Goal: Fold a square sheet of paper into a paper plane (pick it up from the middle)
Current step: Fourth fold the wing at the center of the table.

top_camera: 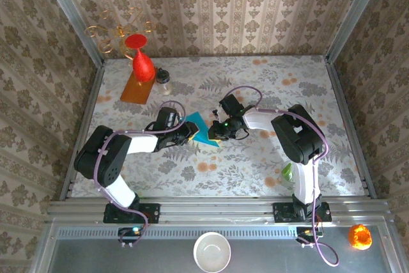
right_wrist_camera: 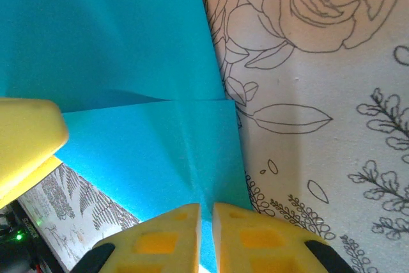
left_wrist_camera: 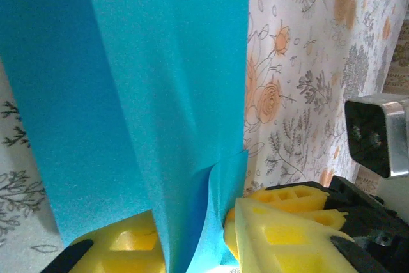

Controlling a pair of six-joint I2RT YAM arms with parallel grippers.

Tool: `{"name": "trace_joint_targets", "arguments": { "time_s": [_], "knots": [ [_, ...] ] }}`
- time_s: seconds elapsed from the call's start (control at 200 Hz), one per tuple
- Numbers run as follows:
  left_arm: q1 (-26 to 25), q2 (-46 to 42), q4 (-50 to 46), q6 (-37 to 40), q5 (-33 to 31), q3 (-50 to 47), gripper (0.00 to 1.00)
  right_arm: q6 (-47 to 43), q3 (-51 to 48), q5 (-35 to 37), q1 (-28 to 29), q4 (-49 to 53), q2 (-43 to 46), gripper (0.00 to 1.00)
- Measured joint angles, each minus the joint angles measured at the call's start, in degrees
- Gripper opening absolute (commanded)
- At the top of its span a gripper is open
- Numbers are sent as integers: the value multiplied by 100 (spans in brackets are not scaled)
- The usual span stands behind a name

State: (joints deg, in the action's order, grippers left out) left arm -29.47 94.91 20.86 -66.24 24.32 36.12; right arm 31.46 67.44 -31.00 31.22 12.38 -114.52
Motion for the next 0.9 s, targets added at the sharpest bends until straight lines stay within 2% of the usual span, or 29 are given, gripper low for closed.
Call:
{"name": "trace_joint_targets", "arguments": {
  "time_s": [0.08,0.275,0.415,0.605,0.765,0.9],
  "knots": [
    [0,76,9,4,68,9,26,0,0,-26,0,-4,0,20],
    [31,116,28,44,164,42,12,-37,-33,-114,-31,-111,15,27],
    [76,116,22,44,164,44,5,-262,-133,-17,-55,-155,190,40],
    [74,114,-162,42,157,142,3,-874,-577,442,-96,-275,892,54],
    [74,57,-636,24,109,389,3,-1440,-1040,1027,-11,-664,1471,55],
    [63,-15,-992,20,74,667,3,-1961,-1373,1480,337,-1132,1587,49]
  ]
}}
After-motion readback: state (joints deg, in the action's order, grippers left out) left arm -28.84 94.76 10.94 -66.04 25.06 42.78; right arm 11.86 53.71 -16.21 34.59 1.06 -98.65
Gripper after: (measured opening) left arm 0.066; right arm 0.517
